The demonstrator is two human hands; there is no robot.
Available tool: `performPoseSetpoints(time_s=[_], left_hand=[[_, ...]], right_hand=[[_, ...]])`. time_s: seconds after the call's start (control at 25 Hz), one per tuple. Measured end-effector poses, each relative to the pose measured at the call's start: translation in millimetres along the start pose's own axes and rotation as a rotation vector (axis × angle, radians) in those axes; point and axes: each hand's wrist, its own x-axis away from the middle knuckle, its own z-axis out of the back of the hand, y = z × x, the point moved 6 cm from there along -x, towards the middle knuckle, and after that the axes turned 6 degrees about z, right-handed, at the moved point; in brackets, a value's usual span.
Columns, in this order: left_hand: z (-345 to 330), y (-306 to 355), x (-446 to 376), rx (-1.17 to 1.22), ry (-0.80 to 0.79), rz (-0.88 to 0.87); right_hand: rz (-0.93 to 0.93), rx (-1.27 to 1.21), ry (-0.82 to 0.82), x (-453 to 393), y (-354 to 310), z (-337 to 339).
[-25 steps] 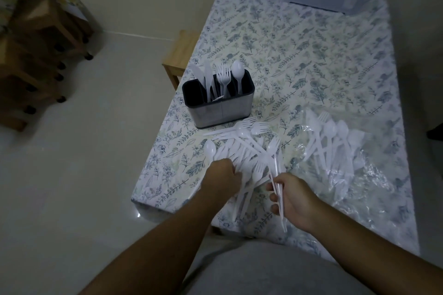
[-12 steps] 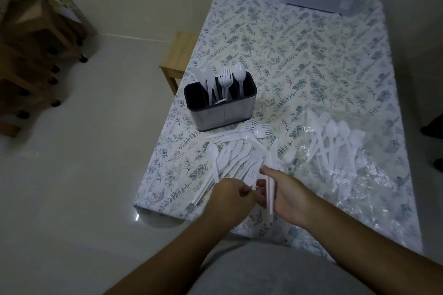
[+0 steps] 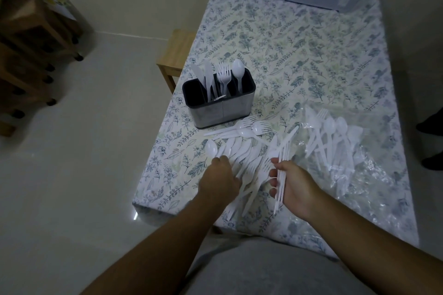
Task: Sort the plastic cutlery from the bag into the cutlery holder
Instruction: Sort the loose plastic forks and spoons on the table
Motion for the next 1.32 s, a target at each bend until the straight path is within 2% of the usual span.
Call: performPoseSetpoints(time_s=[0.36,0.6,0.72,0.8,0.96,1.04,1.08,1.16,1.24,1.32], left_hand=[[-4.8,17.2,-13.6,-0.102,-0.042,-0.026],[-3.6,1.7,-21.6,0.068,-0.134,0.066],[5.0,-1.5,-19.6,0.178,-0.108,0.074],[12.2,5.4,-10.3,0.252,-0.089,0.036],[4.5,35.4,23.3,0.322,-0.224,-0.107],[-0.7,41.2,32.8,0.360,-0.270,-0.164],[-1.3,37.8,32.9,0.388,-0.267,-0.153],[3.3,22.3,24.6,0.377,-0.150,-0.064],[5.0,5.7,11.6,0.222,-0.022,0.011],[-1.6,0.5,0.0,0.080,-0.006,0.036]], right_hand=[[-0.084,0.146,-0.054,6.1,24.1,9.0],[-0.068,0.140,-0.058,7.5,20.8,10.0],[-0.059,0.143,-0.064,6.1,22.0,9.3],[-0.033,0.113,-0.095,6.4,20.1,4.3],[-0.035,-0.009,-0.192,9.8,17.3,-10.9],[-0.049,0.040,-0.159,5.7,20.7,-9.2],[-0.055,0.077,-0.130,3.1,22.7,-5.4],[-0.074,0.079,-0.083,1.3,24.1,2.1],[-0.083,0.094,-0.055,-2.2,26.6,11.6],[-0.067,0.146,-0.086,-1.7,28.7,10.9]])
